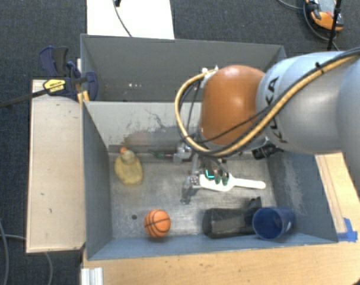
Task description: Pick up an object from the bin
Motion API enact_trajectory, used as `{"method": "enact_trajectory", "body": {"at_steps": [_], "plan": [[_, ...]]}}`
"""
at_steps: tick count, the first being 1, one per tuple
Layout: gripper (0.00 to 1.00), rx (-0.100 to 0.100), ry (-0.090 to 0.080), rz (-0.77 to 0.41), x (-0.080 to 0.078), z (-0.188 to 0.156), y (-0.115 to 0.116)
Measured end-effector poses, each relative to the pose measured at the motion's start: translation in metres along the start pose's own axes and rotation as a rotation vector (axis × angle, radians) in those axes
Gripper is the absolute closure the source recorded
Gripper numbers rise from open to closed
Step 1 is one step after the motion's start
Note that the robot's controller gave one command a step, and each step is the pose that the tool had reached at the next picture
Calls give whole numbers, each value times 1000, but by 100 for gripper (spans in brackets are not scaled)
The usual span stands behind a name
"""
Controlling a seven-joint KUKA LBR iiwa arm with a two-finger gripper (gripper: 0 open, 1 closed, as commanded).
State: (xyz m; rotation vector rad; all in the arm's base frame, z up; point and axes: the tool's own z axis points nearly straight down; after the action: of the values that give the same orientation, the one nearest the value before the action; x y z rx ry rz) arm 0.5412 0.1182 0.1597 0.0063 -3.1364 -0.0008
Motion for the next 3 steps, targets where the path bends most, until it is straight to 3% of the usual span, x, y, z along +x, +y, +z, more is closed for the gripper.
{"method": "enact_trajectory", "body": {"at_steps": [1,2,3], "plan": [[0,-1,-8,4,-2,-4,-1],[0,1,-16,-113,15,27,23],[0,1,-7,-322,-32,28,74]]}}
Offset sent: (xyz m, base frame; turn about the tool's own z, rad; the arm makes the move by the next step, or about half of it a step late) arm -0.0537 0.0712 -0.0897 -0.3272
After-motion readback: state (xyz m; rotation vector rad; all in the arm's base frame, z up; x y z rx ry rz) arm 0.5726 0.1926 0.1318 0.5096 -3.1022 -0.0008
